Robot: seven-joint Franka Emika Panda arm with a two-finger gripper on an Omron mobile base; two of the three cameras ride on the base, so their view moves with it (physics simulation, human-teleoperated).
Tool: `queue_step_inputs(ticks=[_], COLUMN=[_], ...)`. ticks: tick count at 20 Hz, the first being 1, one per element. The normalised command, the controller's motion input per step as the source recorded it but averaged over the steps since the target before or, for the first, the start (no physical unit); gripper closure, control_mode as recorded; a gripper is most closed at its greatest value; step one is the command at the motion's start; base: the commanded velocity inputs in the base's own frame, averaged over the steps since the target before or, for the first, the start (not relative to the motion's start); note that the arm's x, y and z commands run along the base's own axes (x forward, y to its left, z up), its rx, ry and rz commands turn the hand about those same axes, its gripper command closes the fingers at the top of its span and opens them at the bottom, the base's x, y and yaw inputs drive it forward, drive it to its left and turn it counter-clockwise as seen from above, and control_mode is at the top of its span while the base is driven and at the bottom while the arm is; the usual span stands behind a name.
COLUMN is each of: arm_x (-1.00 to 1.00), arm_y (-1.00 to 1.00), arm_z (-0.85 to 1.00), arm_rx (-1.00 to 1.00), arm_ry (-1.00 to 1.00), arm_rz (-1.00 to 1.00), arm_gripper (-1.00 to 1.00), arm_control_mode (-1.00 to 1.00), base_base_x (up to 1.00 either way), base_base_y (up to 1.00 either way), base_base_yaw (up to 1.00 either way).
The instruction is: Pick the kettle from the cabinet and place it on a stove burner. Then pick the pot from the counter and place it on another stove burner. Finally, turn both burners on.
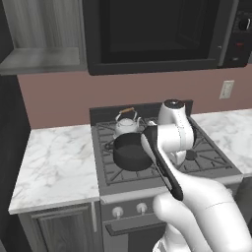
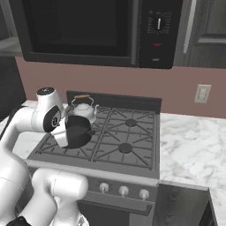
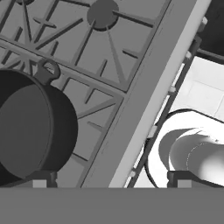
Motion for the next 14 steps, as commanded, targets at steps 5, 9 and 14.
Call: queue_step_inputs(ticks=[5, 9, 14], arm_x=[0.00, 0.00, 0.00], arm_y=[0.00, 0.00, 0.00], arm_z=[0.00, 0.00, 0.00], arm_rx=[0.00, 0.00, 0.00], arm_ry=[0.00, 0.00, 0.00], arm_rz=[0.00, 0.00, 0.00], arm_gripper=[-1.00, -1.00, -1.00], arm_control_mode=[1.00, 1.00, 1.00], base_base_x=[-0.21, -0.03, -0.01], base_base_y=[-0.52, -0.58, -0.57], base_base_yaw=[0.00, 0.00, 0.00])
